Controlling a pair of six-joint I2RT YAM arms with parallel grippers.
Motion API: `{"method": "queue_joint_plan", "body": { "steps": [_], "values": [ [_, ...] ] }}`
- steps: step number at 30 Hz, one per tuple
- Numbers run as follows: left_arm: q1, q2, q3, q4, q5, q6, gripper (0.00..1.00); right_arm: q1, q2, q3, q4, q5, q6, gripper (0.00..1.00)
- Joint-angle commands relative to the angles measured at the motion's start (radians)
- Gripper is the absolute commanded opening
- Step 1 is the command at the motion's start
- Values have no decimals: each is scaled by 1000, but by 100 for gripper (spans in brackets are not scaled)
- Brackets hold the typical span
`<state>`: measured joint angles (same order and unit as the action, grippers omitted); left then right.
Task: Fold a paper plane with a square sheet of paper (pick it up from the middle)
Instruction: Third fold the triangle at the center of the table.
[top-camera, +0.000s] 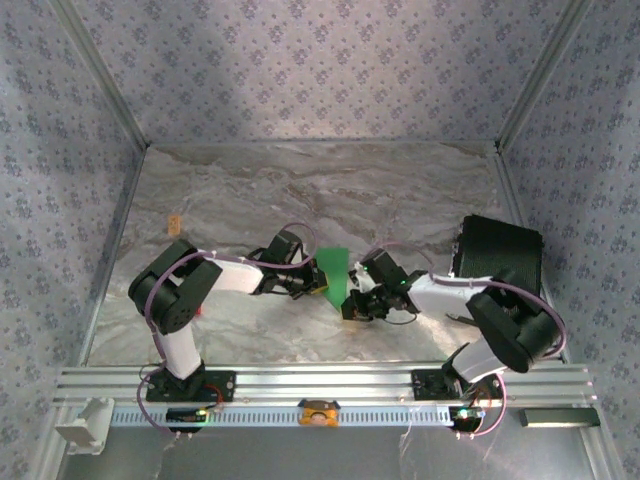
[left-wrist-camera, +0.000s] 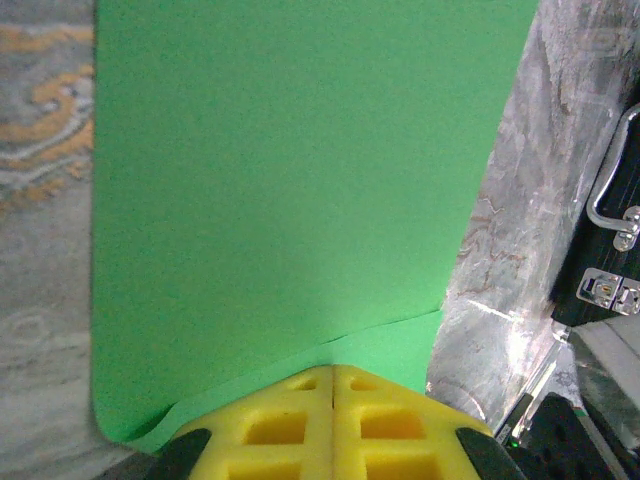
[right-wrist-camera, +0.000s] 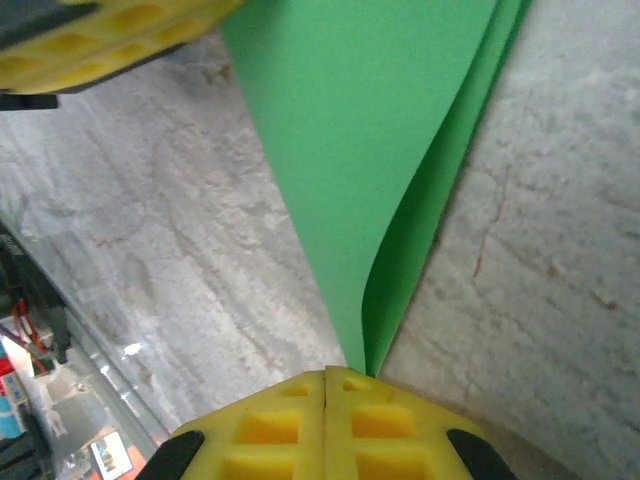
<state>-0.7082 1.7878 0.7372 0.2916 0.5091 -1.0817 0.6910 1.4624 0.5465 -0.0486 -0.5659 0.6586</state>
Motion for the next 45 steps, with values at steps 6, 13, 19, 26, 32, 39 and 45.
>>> {"method": "queue_joint_plan", "body": {
  "steps": [6,13,19,26,32,39,45],
  "values": [
    [0,19,6,-32,-8,23,0,-15,6,151,-84,-13,-19,7],
    [0,18,2,-25,-8,22,0,-10,159,228,-44,6,3,7],
    [0,19,7,-26,-6,23,0,-12,195,235,-68,15,-11,7],
    [0,16,12,-30,-3,28,0,-28,191,146,-57,26,-1,7],
    [0,12,43,-48,3,42,0,-35,183,91,-14,11,19,6],
    [-2,-65,114,-149,-9,96,7,-38,177,86,-10,17,23,4],
    [-7,-136,63,-195,-30,93,2,-41,179,81,-3,22,28,1]
  ]
}}
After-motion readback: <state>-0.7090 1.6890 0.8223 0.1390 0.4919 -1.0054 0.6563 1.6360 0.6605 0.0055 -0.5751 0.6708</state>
